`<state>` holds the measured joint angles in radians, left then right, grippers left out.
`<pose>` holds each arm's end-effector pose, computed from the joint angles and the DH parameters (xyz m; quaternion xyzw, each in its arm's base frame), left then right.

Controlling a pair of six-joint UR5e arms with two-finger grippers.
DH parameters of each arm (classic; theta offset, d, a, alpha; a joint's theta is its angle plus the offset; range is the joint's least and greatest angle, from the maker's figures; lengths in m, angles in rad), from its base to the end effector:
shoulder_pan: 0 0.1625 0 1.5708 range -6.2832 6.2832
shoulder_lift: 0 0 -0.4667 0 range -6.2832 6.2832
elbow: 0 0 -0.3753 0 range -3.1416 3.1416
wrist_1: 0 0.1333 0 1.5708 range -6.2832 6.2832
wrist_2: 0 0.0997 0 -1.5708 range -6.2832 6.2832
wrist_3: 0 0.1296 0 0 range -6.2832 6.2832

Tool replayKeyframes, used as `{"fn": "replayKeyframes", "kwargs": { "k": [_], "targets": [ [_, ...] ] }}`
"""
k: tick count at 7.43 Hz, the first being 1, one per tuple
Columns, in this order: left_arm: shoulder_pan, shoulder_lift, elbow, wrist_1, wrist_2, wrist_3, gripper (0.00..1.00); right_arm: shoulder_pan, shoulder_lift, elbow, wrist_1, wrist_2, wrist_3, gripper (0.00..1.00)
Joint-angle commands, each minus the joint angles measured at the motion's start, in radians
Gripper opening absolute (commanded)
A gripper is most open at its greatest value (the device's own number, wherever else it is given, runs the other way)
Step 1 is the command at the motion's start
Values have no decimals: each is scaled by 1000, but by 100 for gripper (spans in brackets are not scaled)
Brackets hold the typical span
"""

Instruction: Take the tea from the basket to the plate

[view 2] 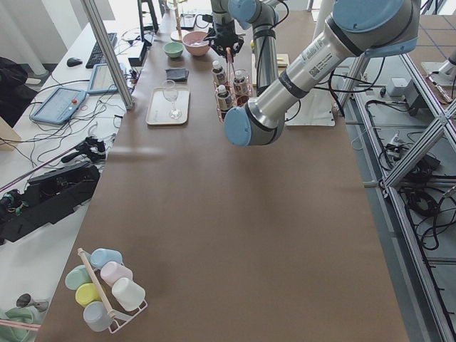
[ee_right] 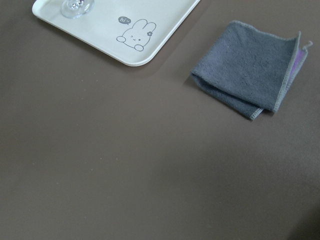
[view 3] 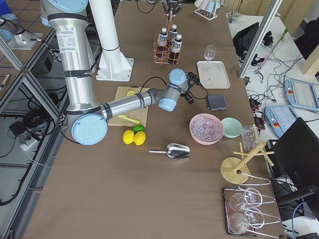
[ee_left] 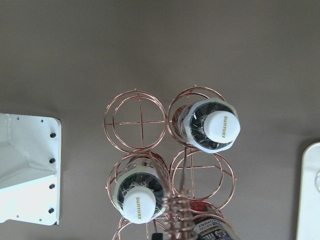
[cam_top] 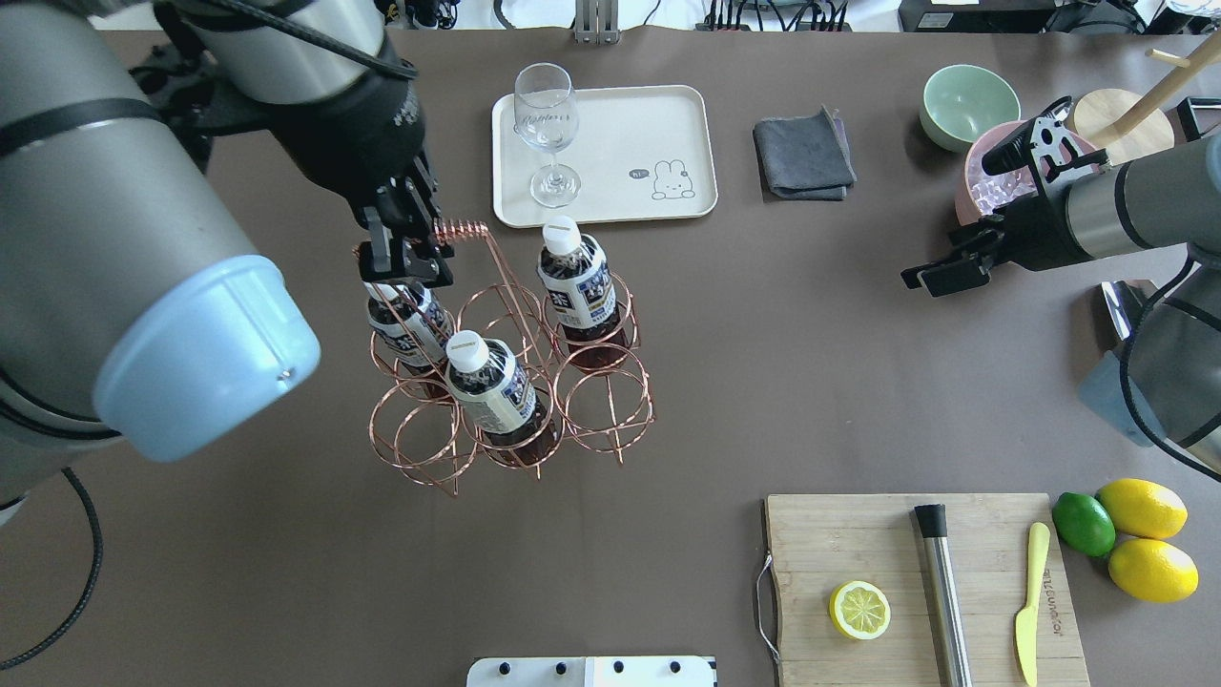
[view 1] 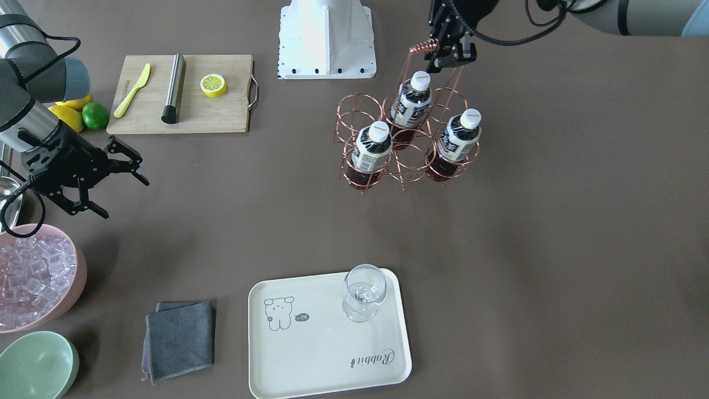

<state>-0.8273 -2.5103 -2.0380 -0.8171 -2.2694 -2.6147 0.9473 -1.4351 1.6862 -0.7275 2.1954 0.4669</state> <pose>0.3542 -0.4589 0.0859 -0.3548 0.2646 -0.6513 0.6164 -0.2837 -0.4929 0.4913 0.2873 -0.4811 -0.2229 0.7977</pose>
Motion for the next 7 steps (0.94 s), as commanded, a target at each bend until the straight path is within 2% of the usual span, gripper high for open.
{"fn": "replayKeyframes", "kwargs": {
  "k": [1,2,3,4,6,7],
  "targets": [
    [166,-59,61,-42,124,-74,0,17,-10,0,86,-5,7,100],
    [192,-100,115,-71,136,-80,0,19,-8,3,91,-44,10,100],
    [218,-122,140,-73,148,-79,0,19,2,12,94,-52,91,100],
    [218,-125,144,-74,154,-76,0,19,-13,0,159,-69,107,100],
    [220,-124,150,-80,168,-68,0,19,-16,-93,361,-118,113,100],
    [221,-124,150,-89,186,-67,0,19,-2,-97,387,-144,117,100]
  ]
}}
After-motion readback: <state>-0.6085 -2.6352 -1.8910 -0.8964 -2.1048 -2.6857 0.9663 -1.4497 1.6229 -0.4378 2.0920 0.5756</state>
